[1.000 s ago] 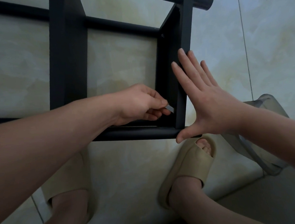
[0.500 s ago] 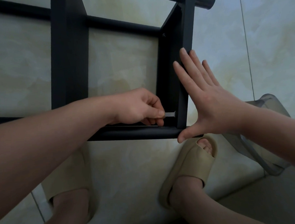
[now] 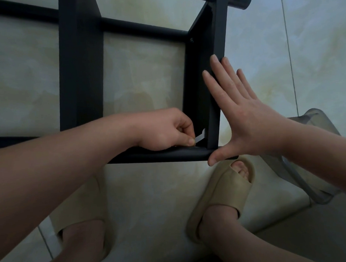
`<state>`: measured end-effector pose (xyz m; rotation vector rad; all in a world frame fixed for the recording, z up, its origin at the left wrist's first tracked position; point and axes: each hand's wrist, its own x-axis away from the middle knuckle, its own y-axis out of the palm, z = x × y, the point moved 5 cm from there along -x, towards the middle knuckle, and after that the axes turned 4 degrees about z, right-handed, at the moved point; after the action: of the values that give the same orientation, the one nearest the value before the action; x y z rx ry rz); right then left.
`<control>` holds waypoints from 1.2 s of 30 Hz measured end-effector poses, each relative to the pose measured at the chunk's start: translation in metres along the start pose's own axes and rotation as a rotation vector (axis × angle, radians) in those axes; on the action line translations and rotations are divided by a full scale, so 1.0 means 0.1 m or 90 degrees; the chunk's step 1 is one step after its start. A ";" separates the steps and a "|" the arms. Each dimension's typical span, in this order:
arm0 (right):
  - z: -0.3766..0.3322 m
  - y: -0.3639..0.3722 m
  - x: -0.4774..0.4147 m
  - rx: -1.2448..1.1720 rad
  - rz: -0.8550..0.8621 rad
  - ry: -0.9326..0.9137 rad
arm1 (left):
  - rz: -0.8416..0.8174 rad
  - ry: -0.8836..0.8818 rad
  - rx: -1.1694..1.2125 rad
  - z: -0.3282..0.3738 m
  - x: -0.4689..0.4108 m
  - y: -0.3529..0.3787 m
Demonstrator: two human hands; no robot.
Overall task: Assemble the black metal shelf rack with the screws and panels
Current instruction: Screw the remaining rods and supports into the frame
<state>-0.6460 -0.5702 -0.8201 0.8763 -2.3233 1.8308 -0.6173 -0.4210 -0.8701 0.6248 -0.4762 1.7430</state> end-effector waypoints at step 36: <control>-0.01 -0.02 0.01 -0.010 -0.004 0.006 | 0.240 -0.088 0.411 -0.01 -0.06 -0.11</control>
<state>-0.6462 -0.5695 -0.8178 0.8700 -2.3243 1.8072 -0.6059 -0.4221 -0.8744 1.1735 -0.1122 2.2381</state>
